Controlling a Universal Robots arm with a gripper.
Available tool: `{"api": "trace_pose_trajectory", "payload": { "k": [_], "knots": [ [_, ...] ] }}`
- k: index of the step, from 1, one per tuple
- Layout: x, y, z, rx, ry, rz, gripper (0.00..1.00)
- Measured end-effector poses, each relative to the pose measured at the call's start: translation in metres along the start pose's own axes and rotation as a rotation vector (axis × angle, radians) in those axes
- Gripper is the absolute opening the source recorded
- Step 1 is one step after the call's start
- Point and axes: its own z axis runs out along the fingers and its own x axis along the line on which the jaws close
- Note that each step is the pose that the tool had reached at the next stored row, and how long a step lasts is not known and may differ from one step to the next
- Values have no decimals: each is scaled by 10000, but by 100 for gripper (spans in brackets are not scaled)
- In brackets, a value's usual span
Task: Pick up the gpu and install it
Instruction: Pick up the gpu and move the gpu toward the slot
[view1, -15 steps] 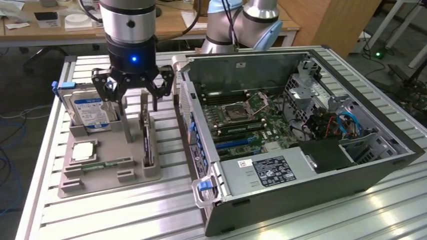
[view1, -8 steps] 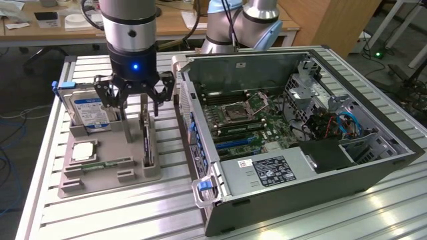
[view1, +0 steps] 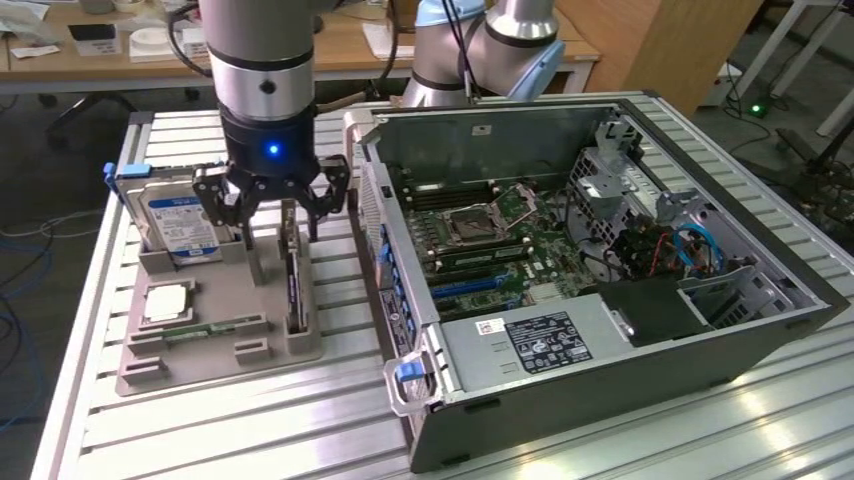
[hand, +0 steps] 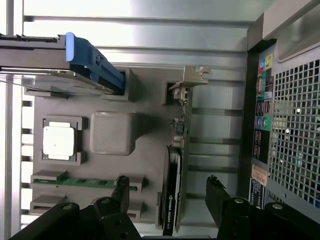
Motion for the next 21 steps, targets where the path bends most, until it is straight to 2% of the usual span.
{"api": "trace_pose_trajectory", "payload": {
  "k": [21],
  "knots": [
    [-22,-16,400,2,-1,30,72]
  ]
}}
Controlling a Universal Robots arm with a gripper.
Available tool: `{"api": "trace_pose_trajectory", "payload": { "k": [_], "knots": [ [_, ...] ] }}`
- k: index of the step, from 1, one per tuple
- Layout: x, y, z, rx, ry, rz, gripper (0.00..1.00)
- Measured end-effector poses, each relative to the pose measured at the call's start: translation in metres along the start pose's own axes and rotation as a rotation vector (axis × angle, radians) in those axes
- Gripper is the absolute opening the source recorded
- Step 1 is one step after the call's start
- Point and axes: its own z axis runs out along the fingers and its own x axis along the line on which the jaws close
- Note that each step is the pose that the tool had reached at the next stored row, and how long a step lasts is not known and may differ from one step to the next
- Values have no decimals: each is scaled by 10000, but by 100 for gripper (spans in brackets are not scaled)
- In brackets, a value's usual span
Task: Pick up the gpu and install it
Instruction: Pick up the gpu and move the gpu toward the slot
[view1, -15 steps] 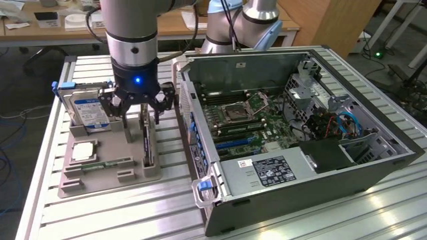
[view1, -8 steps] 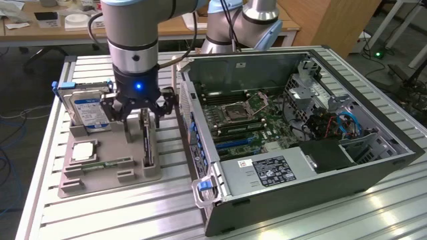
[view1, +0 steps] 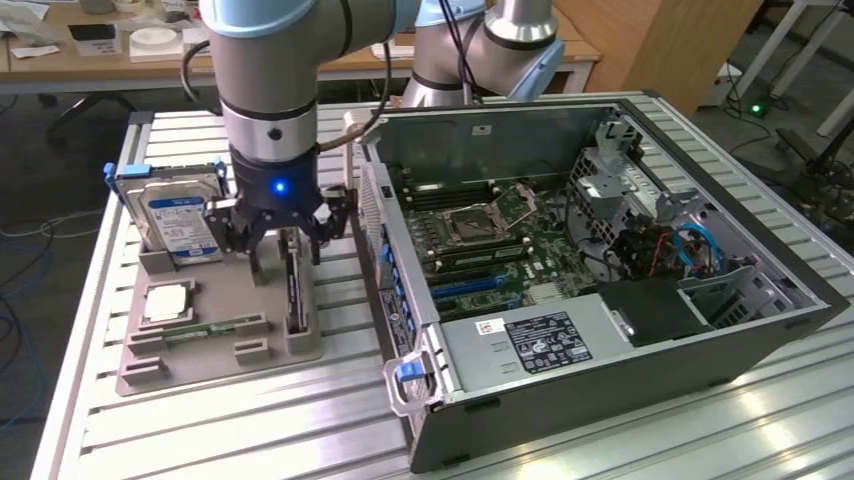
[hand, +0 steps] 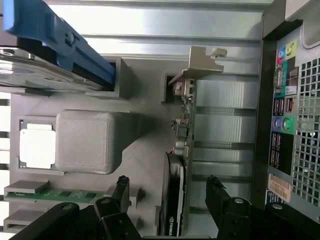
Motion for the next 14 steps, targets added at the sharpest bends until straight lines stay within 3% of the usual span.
{"api": "trace_pose_trajectory", "payload": {
  "k": [14],
  "knots": [
    [-14,-9,254,0,0,0,72]
  ]
}}
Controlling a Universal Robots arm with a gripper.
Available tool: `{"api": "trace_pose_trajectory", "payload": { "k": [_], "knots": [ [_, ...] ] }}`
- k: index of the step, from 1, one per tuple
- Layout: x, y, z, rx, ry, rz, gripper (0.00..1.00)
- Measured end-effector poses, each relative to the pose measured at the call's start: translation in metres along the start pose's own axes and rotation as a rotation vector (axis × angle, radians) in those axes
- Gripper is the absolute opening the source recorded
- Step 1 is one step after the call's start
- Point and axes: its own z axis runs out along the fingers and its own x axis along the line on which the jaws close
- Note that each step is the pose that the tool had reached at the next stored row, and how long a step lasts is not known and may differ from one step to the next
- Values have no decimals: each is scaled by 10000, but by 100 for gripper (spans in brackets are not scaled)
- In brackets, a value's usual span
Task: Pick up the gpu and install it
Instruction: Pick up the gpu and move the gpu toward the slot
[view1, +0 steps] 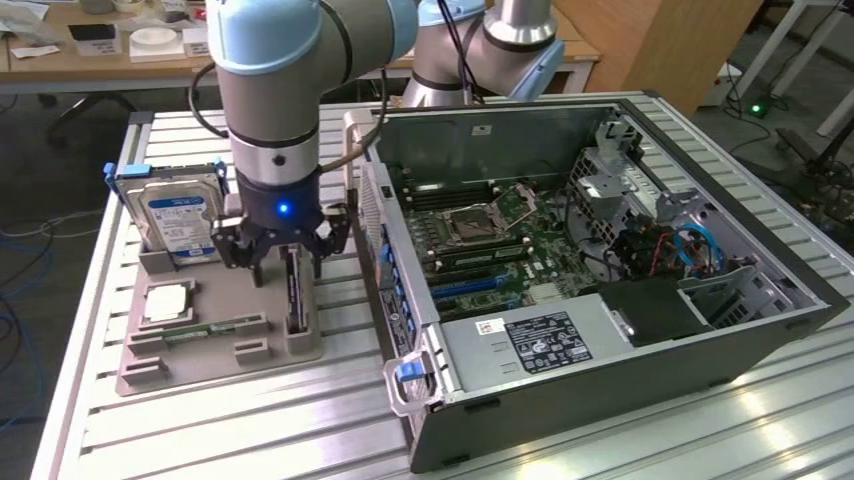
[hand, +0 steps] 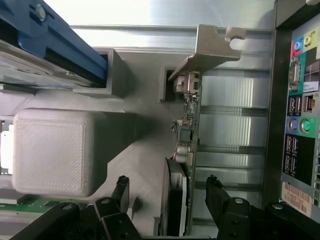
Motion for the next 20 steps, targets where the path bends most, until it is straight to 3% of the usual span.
{"api": "trace_pose_trajectory", "payload": {
  "k": [5,13,16,17,20],
  "knots": [
    [-5,-3,89,0,0,0,72],
    [-5,-3,92,0,0,0,72],
    [-5,-3,92,0,1,0,64],
    [-5,-3,92,0,1,0,58],
    [-5,-3,92,0,0,0,52]
  ]
}}
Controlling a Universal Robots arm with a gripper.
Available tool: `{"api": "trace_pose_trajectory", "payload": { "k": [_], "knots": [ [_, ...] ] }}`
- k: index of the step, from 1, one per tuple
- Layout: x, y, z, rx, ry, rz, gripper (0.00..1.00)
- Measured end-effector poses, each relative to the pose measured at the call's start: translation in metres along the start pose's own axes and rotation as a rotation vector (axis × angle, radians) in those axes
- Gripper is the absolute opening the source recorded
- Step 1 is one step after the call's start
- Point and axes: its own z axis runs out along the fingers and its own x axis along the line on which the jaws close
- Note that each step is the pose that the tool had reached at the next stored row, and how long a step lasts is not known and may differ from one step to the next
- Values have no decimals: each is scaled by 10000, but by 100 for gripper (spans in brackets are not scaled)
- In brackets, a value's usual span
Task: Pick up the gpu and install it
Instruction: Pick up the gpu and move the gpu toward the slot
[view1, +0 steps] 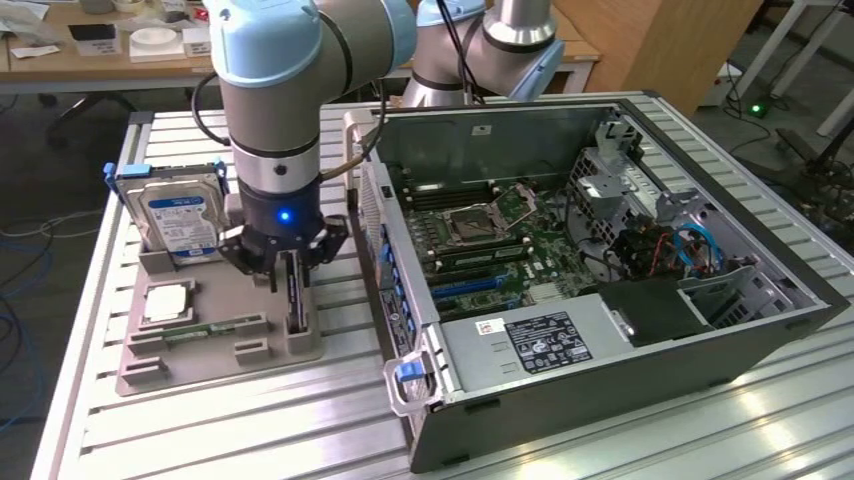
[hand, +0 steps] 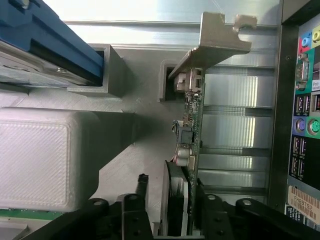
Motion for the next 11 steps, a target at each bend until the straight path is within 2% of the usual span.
{"api": "trace_pose_trajectory", "payload": {
  "k": [1,2,3,7,8,11],
  "knots": [
    [0,0,0,0,0,0,46],
    [0,0,0,0,0,0,46],
    [0,0,0,0,0,0,40],
    [0,0,0,0,0,-1,38],
    [0,0,0,0,0,0,31],
    [0,0,0,0,0,-1,31]
  ]
}}
